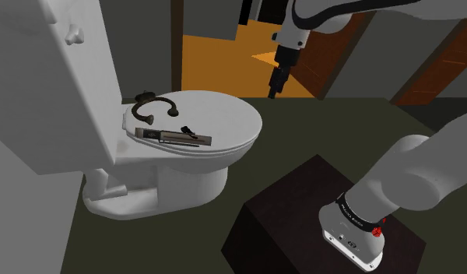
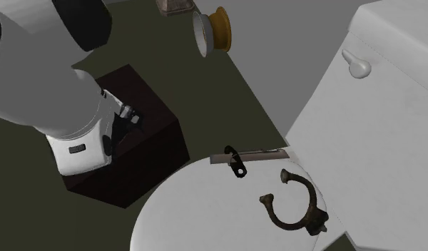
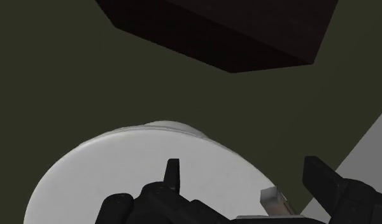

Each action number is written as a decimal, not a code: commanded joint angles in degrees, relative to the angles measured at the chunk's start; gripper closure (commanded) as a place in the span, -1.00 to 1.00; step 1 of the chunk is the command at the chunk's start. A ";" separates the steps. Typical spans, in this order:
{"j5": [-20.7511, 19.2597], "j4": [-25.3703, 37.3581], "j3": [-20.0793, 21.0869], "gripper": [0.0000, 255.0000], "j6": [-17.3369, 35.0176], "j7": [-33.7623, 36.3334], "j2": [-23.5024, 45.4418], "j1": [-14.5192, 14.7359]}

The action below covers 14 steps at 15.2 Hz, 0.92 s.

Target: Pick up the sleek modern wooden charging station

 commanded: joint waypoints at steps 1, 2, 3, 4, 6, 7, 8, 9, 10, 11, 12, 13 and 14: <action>1.79 2.56 0.04 -1.00 1.05 -2.15 4.21 0.93; 2.69 3.71 0.14 -1.00 1.66 -3.20 6.30 1.34; 3.59 4.91 0.28 -1.00 2.20 -4.25 8.38 1.72; 4.48 6.18 0.46 -1.00 2.67 -5.28 10.46 2.08; 6.24 8.87 0.94 -1.00 3.40 -7.30 14.58 2.70; 7.10 10.31 1.24 -1.00 3.67 -8.27 16.62 2.97; 7.92 11.79 1.58 -1.00 3.88 -9.22 18.65 3.22; 8.71 13.34 1.94 -1.00 4.03 -10.13 20.68 3.45; 9.47 14.93 2.35 -1.00 4.12 -11.00 22.69 3.65; 10.19 16.58 2.77 -1.00 4.15 -11.84 24.69 3.84; 10.87 18.28 3.22 -1.00 4.13 -12.64 26.69 4.02; 11.50 20.04 3.69 -1.00 4.06 -13.39 28.68 4.19; 12.09 21.85 4.18 -1.00 3.94 -14.10 30.66 4.36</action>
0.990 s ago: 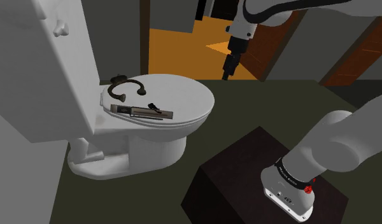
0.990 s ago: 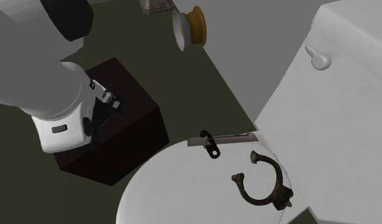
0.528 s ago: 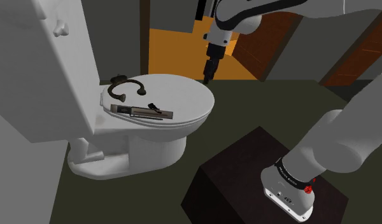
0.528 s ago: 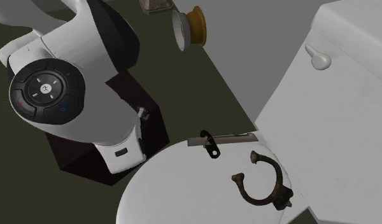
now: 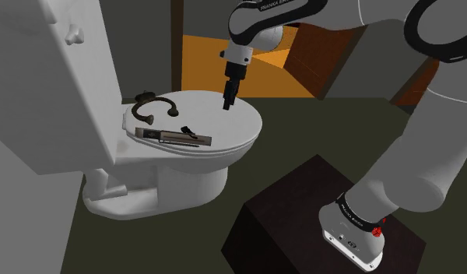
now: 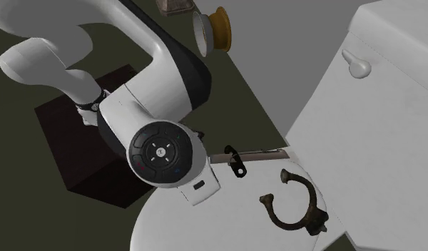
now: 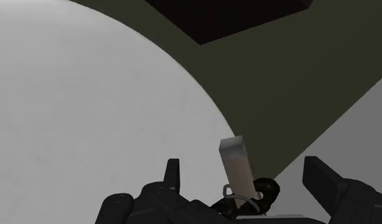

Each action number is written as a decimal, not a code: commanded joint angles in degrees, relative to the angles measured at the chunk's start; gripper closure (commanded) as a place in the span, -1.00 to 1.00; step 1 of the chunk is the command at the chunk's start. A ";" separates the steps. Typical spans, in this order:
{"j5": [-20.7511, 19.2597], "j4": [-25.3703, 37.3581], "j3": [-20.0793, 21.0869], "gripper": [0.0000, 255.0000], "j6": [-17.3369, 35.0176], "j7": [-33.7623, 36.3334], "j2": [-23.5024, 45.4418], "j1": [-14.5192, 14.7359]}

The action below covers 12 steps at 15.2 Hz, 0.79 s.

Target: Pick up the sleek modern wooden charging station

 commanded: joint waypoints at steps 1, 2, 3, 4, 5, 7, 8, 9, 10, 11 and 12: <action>1.33 3.31 1.10 -1.00 0.29 -1.40 4.15 0.48; 1.82 5.24 1.62 -1.00 0.08 -2.03 6.13 0.64; 2.27 7.22 2.14 -1.00 -0.19 -2.61 8.11 0.81; 2.67 9.27 2.67 -1.00 -0.50 -3.16 10.10 0.99; 3.03 11.39 3.20 -1.00 -0.86 -3.66 12.09 1.18; 3.61 15.84 4.29 -1.00 -1.73 -4.54 16.12 1.58; 3.83 18.18 4.84 -1.00 -2.24 -4.92 18.16 1.81; 4.02 20.61 5.38 -1.00 -2.80 -5.26 20.22 2.06; 4.16 23.15 5.92 -1.00 -3.43 -5.57 22.32 2.33; 4.27 25.79 6.46 -1.00 -4.11 -5.83 24.45 2.62; 4.35 28.55 6.99 -1.00 -4.87 -6.06 26.63 2.95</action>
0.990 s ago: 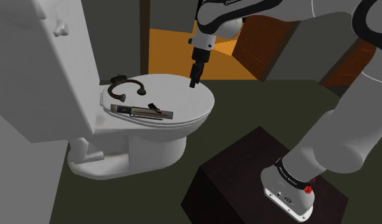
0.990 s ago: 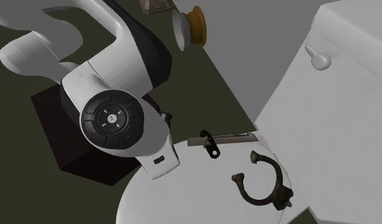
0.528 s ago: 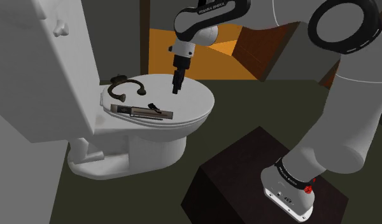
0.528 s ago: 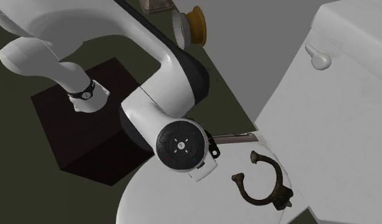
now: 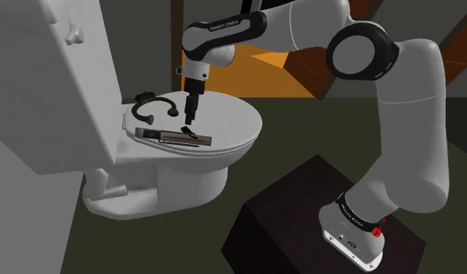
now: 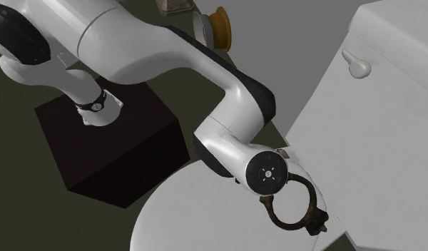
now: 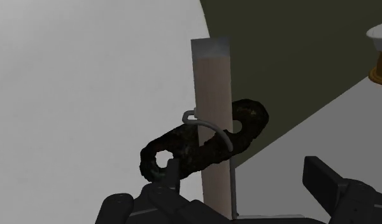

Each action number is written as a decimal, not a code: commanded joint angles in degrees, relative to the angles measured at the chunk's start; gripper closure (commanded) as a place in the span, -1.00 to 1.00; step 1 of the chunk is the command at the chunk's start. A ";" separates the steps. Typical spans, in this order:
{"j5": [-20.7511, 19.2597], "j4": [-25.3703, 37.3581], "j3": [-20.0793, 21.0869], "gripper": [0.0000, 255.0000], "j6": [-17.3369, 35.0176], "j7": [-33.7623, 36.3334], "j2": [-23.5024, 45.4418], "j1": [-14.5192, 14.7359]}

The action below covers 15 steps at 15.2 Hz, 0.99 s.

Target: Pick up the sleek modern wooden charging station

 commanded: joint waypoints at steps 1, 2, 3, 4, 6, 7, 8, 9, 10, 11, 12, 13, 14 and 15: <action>0.16 5.76 1.07 -1.00 -1.55 -0.54 4.57 0.62; 0.17 8.84 1.59 -1.00 -2.47 -0.68 6.87 1.01; 0.14 12.11 2.11 -1.00 -3.49 -0.79 9.26 1.43; 0.12 14.02 2.39 -1.00 -4.10 -0.82 10.63 1.69; 0.15 13.89 2.37 -1.00 -3.22 -1.17 11.44 1.74; 0.16 13.85 2.36 -1.00 -2.79 -1.34 11.86 1.76; 0.17 13.83 2.35 -1.00 -2.37 -1.51 12.29 1.79; 0.18 13.83 2.34 -1.00 -1.96 -1.67 12.73 1.81; 0.19 13.81 2.33 -1.00 -1.54 -1.84 13.17 1.83; 0.19 13.87 2.33 -1.00 -1.15 -2.00 13.65 1.86; 0.20 13.88 2.32 -1.00 -0.91 -2.09 13.91 1.87; 0.20 13.89 2.32 -1.00 -0.92 -2.09 13.91 1.87; 0.20 13.89 2.33 1.00 -0.89 -2.10 13.94 1.88; 0.21 13.80 2.32 1.00 -0.85 -2.13 13.89 1.86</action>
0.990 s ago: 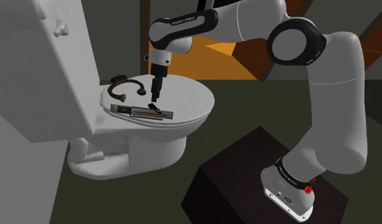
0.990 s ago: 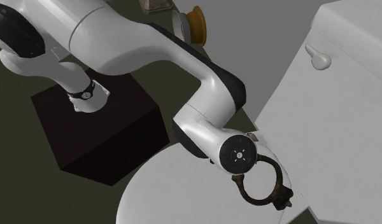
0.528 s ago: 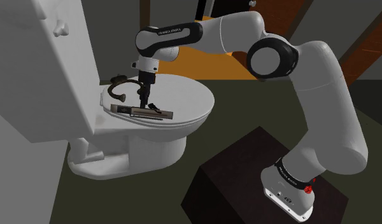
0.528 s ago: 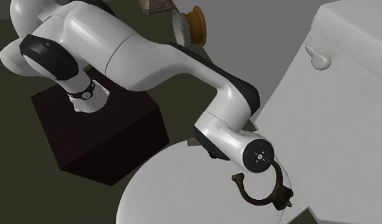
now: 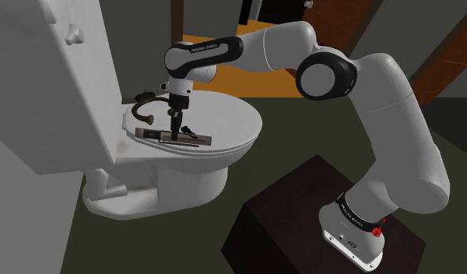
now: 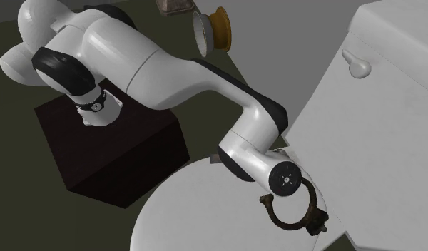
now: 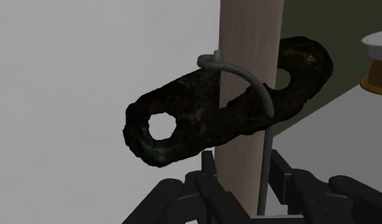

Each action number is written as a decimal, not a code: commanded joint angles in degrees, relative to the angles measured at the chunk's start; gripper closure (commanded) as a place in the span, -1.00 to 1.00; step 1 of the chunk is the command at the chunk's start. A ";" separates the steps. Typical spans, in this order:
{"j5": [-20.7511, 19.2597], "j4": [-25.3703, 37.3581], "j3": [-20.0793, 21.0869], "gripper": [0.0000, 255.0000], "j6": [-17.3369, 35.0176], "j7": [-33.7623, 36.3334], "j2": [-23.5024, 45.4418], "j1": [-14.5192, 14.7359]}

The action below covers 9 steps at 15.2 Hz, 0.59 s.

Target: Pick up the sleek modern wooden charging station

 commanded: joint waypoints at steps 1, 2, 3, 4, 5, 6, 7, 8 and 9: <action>-0.01 -0.06 -0.02 1.00 0.08 -0.03 0.03 -0.01; 0.00 -0.09 -0.02 1.00 0.10 -0.03 0.02 -0.01; 0.00 -0.10 -0.02 1.00 0.11 -0.03 0.02 -0.01; 0.00 -0.08 -0.01 1.00 0.09 -0.02 0.01 0.00; 0.00 -0.12 -0.01 1.00 0.11 -0.02 -0.01 0.00; -0.01 -0.04 -0.01 1.00 0.06 0.00 0.02 0.00; 0.00 -0.08 -0.01 1.00 0.07 -0.01 -0.01 -0.01; -0.01 0.06 -0.02 1.00 0.01 0.01 0.07 0.00; -0.02 0.01 -0.02 1.00 -0.38 0.17 -0.40 -0.03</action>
